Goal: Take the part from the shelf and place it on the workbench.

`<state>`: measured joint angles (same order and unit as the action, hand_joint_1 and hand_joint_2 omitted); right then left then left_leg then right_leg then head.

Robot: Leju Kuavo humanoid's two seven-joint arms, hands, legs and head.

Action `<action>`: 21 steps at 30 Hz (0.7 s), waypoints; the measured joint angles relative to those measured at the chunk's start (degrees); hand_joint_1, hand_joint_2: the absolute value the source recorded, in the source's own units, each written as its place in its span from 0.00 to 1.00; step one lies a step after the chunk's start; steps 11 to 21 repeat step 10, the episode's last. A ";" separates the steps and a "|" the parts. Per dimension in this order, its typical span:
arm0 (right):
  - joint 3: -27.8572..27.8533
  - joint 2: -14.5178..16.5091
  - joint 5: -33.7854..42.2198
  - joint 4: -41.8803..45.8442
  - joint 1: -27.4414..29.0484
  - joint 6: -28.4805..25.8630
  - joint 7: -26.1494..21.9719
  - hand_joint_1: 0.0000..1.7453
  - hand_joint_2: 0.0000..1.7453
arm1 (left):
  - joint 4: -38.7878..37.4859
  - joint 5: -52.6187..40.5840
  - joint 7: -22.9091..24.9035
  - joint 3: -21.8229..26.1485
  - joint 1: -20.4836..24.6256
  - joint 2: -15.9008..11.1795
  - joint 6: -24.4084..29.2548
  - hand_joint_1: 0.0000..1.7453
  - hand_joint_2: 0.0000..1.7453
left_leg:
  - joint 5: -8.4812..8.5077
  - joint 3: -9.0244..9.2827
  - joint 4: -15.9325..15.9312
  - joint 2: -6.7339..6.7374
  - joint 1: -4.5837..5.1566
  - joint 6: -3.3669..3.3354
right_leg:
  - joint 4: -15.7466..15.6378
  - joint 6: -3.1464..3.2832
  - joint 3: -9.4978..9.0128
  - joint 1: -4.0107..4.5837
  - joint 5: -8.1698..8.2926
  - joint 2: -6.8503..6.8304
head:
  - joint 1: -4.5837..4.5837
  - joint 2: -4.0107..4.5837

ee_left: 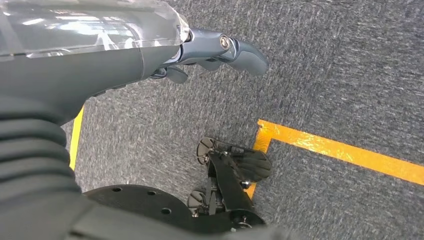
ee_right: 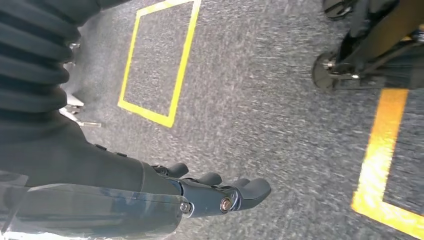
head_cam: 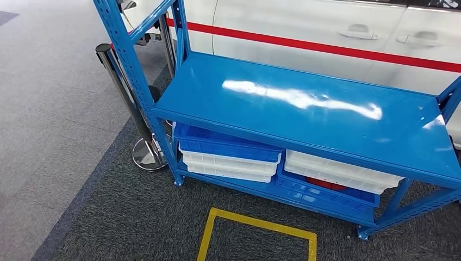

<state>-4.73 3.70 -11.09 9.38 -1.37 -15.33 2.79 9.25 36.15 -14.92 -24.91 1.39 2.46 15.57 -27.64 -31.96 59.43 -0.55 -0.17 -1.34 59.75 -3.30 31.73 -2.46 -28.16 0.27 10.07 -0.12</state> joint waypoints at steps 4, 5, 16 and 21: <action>-0.05 0.09 -0.40 0.04 -0.03 0.04 0.28 0.00 1.00 | 0.01 0.09 0.37 0.23 -0.06 0.01 -0.29 0.00 1.00 | 0.00 -0.07 -0.08 -0.01 0.16 0.60 | -0.46 0.97 -0.05 0.40 -0.10 0.23 | 0.01 0.01; -0.05 0.07 -0.39 0.13 0.08 0.20 0.38 0.00 1.00 | 0.07 -0.07 0.66 0.57 -0.22 0.01 -0.70 0.00 1.00 | 0.07 -0.02 -0.16 -0.02 0.11 0.71 | -0.45 1.04 -0.04 0.50 -0.08 0.23 | 0.01 0.01; -0.01 -0.20 1.00 1.55 1.36 2.38 0.32 0.00 1.00 | 1.30 -4.58 2.98 4.04 -1.76 0.01 -3.38 0.00 1.00 | 0.11 0.13 -0.38 -0.03 0.02 0.92 | -0.42 1.31 -0.04 0.68 -0.16 0.23 | 0.01 0.00; -0.01 -0.20 1.00 1.55 1.36 2.38 0.32 0.00 1.00 | 1.30 -4.58 2.98 4.04 -1.76 0.01 -3.38 0.00 1.00 | 0.11 0.13 -0.38 -0.03 0.02 0.92 | -0.42 1.31 -0.04 0.68 -0.16 0.23 | 0.01 0.00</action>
